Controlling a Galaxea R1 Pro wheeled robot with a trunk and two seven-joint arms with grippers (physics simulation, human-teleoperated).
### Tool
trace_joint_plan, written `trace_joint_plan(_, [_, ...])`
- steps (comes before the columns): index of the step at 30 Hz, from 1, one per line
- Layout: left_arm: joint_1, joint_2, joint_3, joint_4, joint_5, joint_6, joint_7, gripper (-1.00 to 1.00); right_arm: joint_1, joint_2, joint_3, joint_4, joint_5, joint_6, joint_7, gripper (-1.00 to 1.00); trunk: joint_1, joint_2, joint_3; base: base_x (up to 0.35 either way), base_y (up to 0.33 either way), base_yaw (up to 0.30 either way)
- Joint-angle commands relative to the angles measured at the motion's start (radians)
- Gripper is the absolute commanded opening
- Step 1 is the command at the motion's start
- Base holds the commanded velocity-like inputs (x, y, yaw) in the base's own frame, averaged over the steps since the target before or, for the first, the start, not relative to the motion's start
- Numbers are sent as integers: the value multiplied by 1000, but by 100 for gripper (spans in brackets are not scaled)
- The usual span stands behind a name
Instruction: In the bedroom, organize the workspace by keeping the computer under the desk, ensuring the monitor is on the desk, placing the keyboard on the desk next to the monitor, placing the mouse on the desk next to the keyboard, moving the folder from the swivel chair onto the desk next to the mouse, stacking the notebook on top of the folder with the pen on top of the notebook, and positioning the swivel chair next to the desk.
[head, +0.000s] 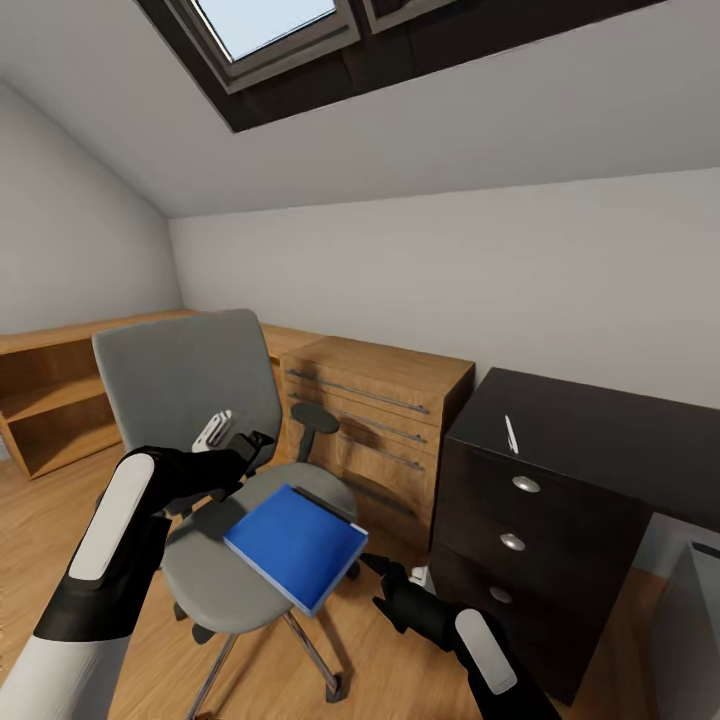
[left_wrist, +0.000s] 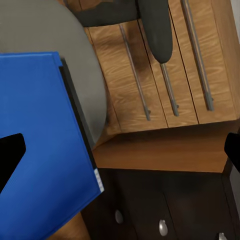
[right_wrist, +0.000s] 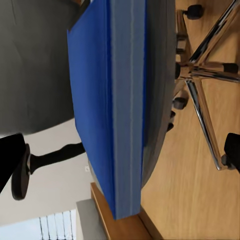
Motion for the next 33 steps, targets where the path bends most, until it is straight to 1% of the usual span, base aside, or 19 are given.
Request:
trace_joint_plan(1, [-1,0,-1,-1,4,5,6,100,-1,0,-3,0,-1,6,1,100,0,-1,-1,0,0,149])
trace_joint_plan(13, [-2,-6,-1,-1,4,14,6,100,-2,0,-3,-1,-1,8,3,100,0,-1,-1,0,0,234])
trace_joint_plan(23, [-3,-7,-1,-1,4,22,6,100,-2,0,-5,-2,-1,8,4,100,0,-1,-1,0,0,74])
trace_joint_plan(33, [-3,-8,-1,-1,4,23,6,100,-1,0,-5,-3,0,8,5,100,0,-1,-1,0,0,181])
